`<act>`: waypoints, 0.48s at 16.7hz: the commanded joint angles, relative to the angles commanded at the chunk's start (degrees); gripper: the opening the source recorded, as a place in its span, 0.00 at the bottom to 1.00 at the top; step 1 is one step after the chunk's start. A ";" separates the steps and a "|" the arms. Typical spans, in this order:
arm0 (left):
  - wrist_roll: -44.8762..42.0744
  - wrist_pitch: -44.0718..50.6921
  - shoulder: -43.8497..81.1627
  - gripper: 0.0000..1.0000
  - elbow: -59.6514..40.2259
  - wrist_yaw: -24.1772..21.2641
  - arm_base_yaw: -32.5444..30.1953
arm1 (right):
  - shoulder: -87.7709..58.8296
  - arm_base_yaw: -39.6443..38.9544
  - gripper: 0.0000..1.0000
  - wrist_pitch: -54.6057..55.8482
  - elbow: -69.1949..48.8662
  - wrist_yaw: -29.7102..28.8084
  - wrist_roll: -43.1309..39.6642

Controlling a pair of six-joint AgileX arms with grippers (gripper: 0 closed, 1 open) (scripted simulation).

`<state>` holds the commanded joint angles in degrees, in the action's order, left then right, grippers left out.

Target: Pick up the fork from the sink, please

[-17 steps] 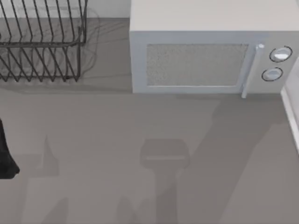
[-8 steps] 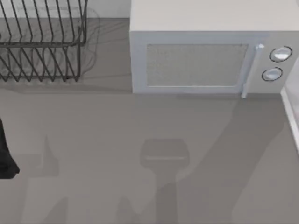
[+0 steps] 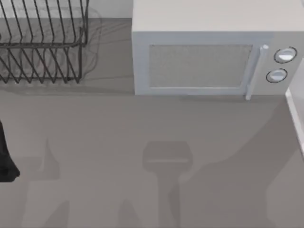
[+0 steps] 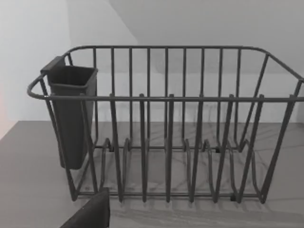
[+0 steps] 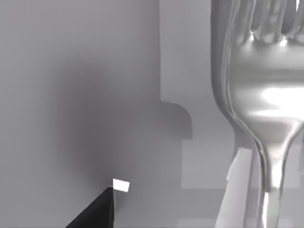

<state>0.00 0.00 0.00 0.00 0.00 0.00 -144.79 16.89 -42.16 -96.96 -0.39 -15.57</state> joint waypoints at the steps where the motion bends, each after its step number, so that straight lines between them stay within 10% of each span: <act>1: 0.00 0.00 0.00 1.00 0.00 0.00 0.00 | -0.01 0.00 1.00 0.01 0.01 0.00 0.00; 3: 0.00 0.00 0.00 1.00 0.00 0.00 0.00 | -0.01 0.00 1.00 0.01 0.01 0.00 0.00; 8: 0.00 0.00 0.00 1.00 0.00 0.00 0.00 | -0.01 0.00 0.62 0.01 0.01 0.00 0.00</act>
<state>0.00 0.00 0.00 0.00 0.00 0.00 -144.80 16.89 -42.15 -96.96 -0.39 -15.57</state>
